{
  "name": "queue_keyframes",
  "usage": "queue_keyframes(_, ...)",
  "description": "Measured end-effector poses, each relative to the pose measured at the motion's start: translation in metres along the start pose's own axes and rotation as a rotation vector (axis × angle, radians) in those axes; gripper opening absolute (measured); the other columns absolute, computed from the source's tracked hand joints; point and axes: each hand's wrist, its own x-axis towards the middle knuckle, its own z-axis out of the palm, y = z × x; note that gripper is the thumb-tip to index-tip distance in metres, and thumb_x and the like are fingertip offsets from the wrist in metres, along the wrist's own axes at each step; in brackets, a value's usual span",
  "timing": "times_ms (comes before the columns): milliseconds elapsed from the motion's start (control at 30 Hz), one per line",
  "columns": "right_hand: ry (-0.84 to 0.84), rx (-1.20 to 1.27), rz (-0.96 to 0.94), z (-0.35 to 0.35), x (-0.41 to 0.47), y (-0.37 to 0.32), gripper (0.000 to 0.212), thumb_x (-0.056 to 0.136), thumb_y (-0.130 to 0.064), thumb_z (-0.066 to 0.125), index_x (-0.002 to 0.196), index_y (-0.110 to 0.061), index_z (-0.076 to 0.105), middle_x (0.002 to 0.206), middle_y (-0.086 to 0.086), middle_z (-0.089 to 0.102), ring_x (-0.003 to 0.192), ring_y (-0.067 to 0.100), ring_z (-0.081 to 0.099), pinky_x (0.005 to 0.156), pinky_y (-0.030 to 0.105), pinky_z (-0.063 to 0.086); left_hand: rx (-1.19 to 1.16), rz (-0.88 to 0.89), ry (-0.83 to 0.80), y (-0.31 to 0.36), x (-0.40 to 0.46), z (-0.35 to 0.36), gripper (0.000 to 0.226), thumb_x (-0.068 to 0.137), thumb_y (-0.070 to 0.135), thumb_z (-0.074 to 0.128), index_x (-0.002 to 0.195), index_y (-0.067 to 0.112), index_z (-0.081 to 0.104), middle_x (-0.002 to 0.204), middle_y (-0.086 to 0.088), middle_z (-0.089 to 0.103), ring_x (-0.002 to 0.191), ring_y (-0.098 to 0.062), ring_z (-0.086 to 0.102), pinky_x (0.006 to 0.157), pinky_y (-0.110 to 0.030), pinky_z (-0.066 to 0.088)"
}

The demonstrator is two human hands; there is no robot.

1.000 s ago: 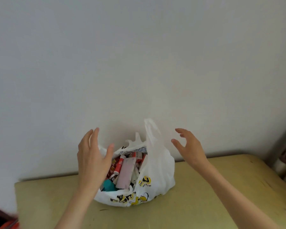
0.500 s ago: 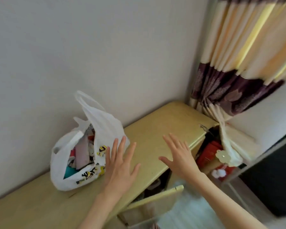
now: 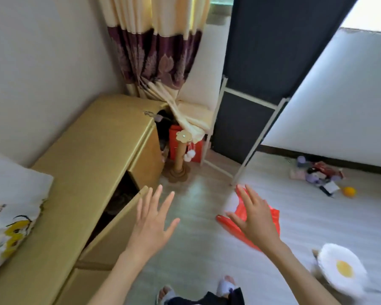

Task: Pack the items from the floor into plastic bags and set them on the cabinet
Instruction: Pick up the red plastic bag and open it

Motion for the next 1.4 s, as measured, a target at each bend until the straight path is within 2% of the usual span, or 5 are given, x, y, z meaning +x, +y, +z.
queue_keyframes(267, 0.098, 0.034, 0.288, -0.053, -0.070, 0.162, 0.082, 0.072, -0.065, 0.038, 0.139, -0.018, 0.038, 0.143, 0.012, 0.041, 0.132, 0.031, 0.039, 0.102, 0.054, 0.034, 0.009, 0.177, -0.189, 0.159, 0.037, 0.075, 0.066, 0.089, 0.062, 0.013, 0.138, 0.024, 0.034, 0.145, -0.014, 0.037, 0.135, -0.030, 0.019, 0.104, -0.053, 0.024)
queue_keyframes(600, 0.111, 0.004, 0.461, -0.130, -0.114, 0.335, 0.090, 0.068, -0.073, 0.027, 0.144, -0.025, 0.023, 0.154, 0.004, 0.021, 0.142, 0.023, 0.018, 0.113, 0.048, 0.013, -0.047, 0.422, -0.257, 0.375, 0.092, 0.150, 0.071, 0.082, 0.058, 0.019, 0.145, 0.026, 0.022, 0.155, -0.007, 0.014, 0.143, -0.029, 0.003, 0.111, -0.043, -0.001)
queue_keyframes(833, 0.154, 0.039, 0.569, -0.151, -0.107, 0.416, 0.089, 0.068, -0.072, 0.021, 0.144, -0.027, 0.022, 0.154, 0.002, 0.020, 0.143, 0.022, 0.016, 0.114, 0.046, 0.009, -0.009, 0.497, -0.304, 0.451, 0.162, 0.182, 0.065, 0.084, 0.054, 0.029, 0.138, 0.020, 0.037, 0.146, -0.015, 0.035, 0.137, -0.036, 0.024, 0.108, -0.053, 0.020)
queue_keyframes(1100, 0.147, 0.027, 0.621, -0.186, -0.035, 0.536, 0.075, 0.086, -0.055, 0.048, 0.146, -0.027, 0.013, 0.156, 0.000, 0.008, 0.144, 0.018, 0.005, 0.115, 0.043, 0.002, -0.010, 0.542, -0.330, 0.548, 0.270, 0.243, 0.069, 0.083, 0.057, 0.025, 0.140, 0.021, 0.035, 0.148, -0.015, 0.031, 0.138, -0.037, 0.022, 0.107, -0.051, 0.024)
queue_keyframes(1400, 0.080, -0.021, 0.553, -0.249, 0.115, 0.666, 0.072, 0.089, -0.051, 0.044, 0.147, -0.027, 0.008, 0.157, 0.000, 0.005, 0.144, 0.016, 0.002, 0.116, 0.041, 0.001, 0.008, 0.504, -0.385, 0.645, 0.417, 0.295, 0.072, 0.082, 0.058, 0.018, 0.143, 0.022, 0.028, 0.151, -0.014, 0.024, 0.141, -0.035, 0.014, 0.111, -0.047, 0.014)
